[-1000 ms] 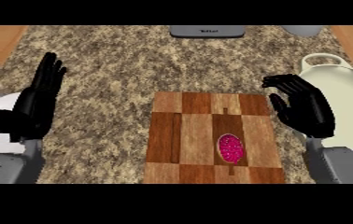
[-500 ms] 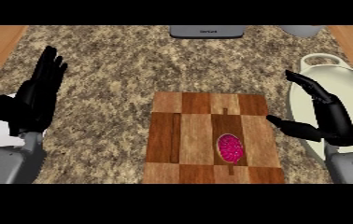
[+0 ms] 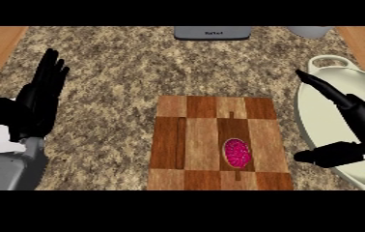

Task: Pick the cupcake from the cutting board and place it in the pot

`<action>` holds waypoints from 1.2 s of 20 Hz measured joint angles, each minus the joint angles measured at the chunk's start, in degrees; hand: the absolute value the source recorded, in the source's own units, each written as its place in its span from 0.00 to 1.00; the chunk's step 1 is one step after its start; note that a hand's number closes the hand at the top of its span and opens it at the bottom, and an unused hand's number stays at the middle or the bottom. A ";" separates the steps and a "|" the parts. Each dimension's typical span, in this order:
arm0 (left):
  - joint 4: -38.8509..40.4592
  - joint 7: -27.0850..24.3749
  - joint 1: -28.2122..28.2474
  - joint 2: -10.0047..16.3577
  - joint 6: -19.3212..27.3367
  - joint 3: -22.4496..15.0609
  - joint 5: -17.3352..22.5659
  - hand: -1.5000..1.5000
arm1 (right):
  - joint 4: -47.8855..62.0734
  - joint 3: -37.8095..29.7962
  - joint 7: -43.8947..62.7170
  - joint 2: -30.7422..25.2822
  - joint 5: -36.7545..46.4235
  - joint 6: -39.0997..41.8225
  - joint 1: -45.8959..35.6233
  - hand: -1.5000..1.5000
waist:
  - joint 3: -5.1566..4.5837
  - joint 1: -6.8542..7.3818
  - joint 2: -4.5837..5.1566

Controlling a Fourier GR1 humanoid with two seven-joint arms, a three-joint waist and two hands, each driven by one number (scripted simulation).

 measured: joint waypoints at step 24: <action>-0.98 1.27 0.50 -3.09 -4.48 4.16 -2.98 0.50 | -14.03 19.39 45.66 9.88 14.91 18.92 -8.73 0.00 | 0.13 0.63 0.20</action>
